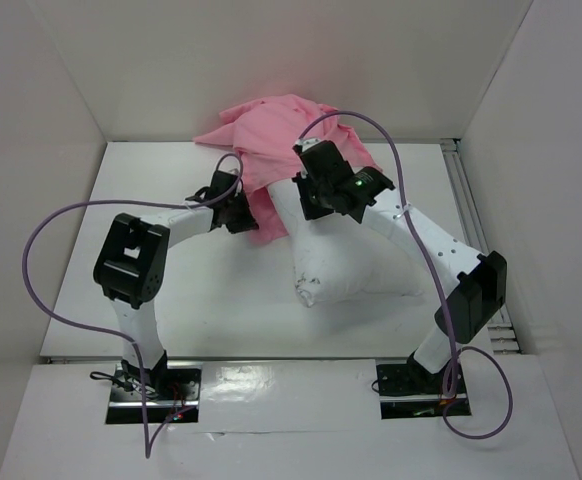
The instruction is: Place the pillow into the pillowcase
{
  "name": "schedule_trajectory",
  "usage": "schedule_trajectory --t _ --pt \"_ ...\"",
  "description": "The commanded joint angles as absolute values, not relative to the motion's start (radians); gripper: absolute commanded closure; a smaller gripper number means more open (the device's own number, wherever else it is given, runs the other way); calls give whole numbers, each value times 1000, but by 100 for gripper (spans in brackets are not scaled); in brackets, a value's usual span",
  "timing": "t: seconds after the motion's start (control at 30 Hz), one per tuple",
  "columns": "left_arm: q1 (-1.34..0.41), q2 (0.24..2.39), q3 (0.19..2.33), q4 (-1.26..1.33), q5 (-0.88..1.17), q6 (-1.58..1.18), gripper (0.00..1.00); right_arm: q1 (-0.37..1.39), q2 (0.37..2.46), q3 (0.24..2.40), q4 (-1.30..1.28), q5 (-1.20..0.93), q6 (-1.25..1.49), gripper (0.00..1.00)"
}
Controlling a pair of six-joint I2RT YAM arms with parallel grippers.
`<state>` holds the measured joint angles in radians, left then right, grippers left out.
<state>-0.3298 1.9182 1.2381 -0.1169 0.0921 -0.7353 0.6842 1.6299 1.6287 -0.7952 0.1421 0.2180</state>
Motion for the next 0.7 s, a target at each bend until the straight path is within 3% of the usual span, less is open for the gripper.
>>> schedule_trajectory --t 0.0,0.2,0.37,0.43,0.53,0.57,0.67 --pt "-333 1852 1216 -46 176 -736 100 673 1562 1637 -761 121 207 100" --pt "-345 1692 1207 6 475 -761 100 605 1615 1629 -693 144 187 100" --pt "-425 1660 1484 3 714 -830 100 495 1712 2108 -764 132 135 100" --pt "-466 1619 1567 24 768 -865 100 505 1721 2157 -764 100 135 100" --pt "-466 1556 1481 128 817 -955 100 547 1668 1949 -677 33 187 100" --pt "-466 1521 1374 206 848 -980 100 561 1667 1761 -593 6 207 100" --pt "-466 1471 1161 282 859 -1021 100 583 1690 1481 -452 -78 317 100"
